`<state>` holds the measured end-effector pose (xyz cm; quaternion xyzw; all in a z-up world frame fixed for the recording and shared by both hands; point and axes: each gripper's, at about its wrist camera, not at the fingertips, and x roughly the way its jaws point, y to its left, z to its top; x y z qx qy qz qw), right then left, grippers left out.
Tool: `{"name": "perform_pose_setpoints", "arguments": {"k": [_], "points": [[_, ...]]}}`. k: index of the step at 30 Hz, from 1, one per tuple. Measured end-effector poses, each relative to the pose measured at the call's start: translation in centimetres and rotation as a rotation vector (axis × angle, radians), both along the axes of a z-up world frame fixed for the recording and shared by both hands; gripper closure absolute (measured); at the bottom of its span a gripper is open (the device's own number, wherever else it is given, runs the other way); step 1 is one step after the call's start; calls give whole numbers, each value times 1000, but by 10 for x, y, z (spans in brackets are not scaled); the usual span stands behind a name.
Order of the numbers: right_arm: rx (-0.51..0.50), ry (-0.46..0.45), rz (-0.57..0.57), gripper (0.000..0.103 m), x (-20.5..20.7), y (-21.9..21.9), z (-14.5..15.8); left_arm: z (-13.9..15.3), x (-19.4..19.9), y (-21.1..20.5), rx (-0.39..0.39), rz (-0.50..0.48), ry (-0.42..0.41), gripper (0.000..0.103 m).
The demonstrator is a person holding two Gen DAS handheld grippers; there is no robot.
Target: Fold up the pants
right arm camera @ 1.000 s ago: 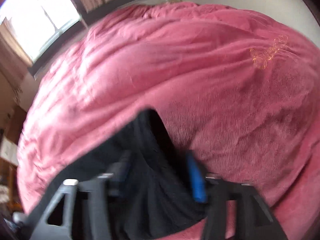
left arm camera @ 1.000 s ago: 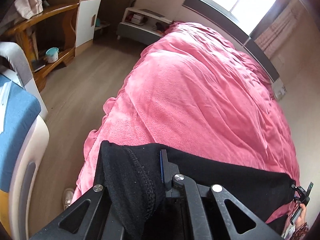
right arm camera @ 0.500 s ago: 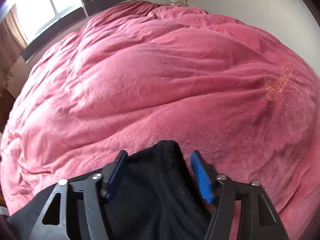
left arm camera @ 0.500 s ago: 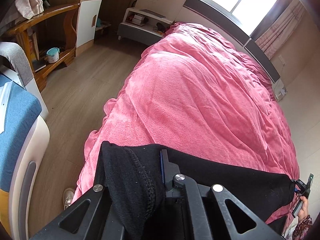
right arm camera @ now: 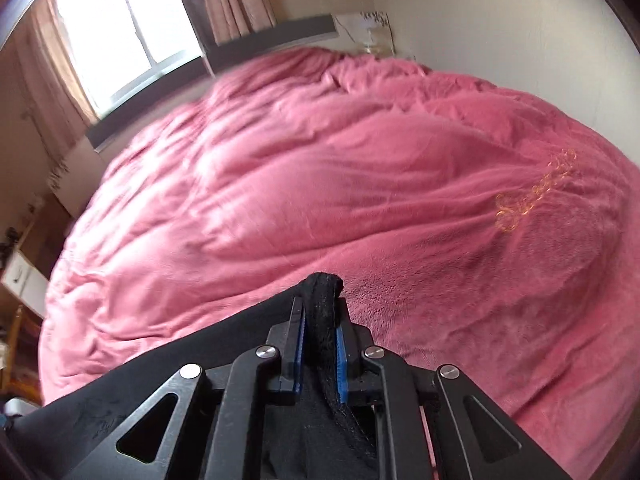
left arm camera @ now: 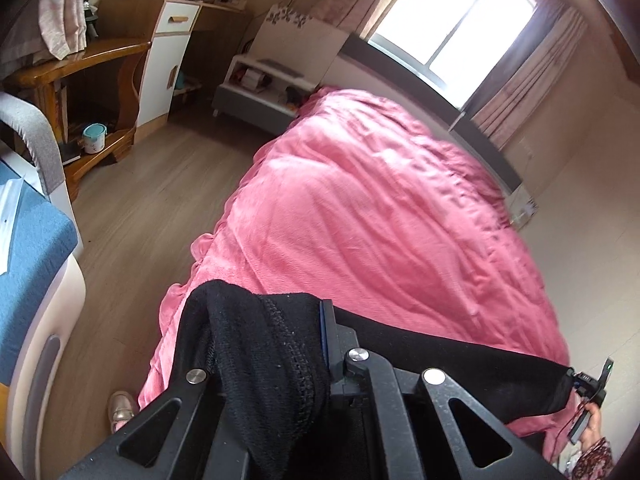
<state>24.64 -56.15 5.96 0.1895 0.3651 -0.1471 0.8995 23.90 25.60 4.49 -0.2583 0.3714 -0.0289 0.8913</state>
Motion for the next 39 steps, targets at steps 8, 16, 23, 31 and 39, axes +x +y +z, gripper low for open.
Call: {"name": "perform_pose_setpoints", "arguments": {"k": [8,16,23,31,39], "points": [[60,-71,28,91,-64,3,15,12,-71,19,-125,18,-93,100],[163,-116,-16,91,-143,-13,-14,-20,-136,31,-207,36,-104,100],[279,-170,-62,91,-203,-24,-46,-49,-180,42,-295,80,-108,99],[386,-167,-150,91,-255,-28,-97,-77,-220,43,-338,111,-118,99],[489,-81,-366,33,-305,-24,-128,-99,-263,44,-426,206,-123,90]]}}
